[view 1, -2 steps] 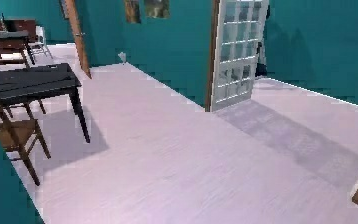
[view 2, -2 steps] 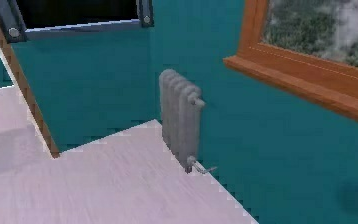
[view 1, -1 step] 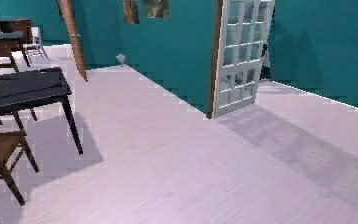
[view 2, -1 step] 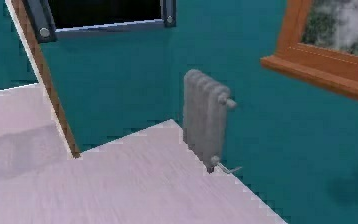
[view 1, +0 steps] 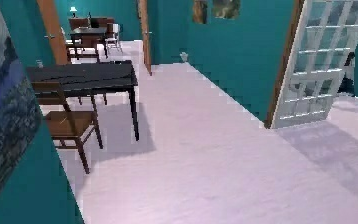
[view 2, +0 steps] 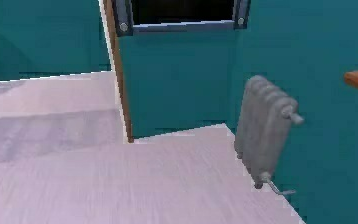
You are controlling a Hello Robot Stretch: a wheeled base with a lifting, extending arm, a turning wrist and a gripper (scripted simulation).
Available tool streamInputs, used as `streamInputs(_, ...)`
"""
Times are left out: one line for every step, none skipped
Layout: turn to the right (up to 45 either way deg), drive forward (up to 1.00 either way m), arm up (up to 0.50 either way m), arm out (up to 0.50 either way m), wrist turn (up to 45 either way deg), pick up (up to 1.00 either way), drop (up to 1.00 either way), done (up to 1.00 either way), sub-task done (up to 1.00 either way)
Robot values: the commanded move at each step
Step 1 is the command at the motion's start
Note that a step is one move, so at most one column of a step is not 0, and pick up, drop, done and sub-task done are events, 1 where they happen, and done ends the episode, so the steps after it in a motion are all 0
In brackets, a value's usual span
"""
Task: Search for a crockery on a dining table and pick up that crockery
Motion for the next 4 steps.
streamInputs(0.0, 1.0, 0.0, 0.0, 0.0, 0.0, 0.0, 0.0, 0.0)
streamInputs(-3.0, 0.0, 0.0, 0.0, 0.0, 0.0, 0.0, 0.0, 0.0)
streamInputs(0.0, 0.9, 0.0, 0.0, 0.0, 0.0, 0.0, 0.0, 0.0)
streamInputs(0.0, 1.0, 0.0, 0.0, 0.0, 0.0, 0.0, 0.0, 0.0)
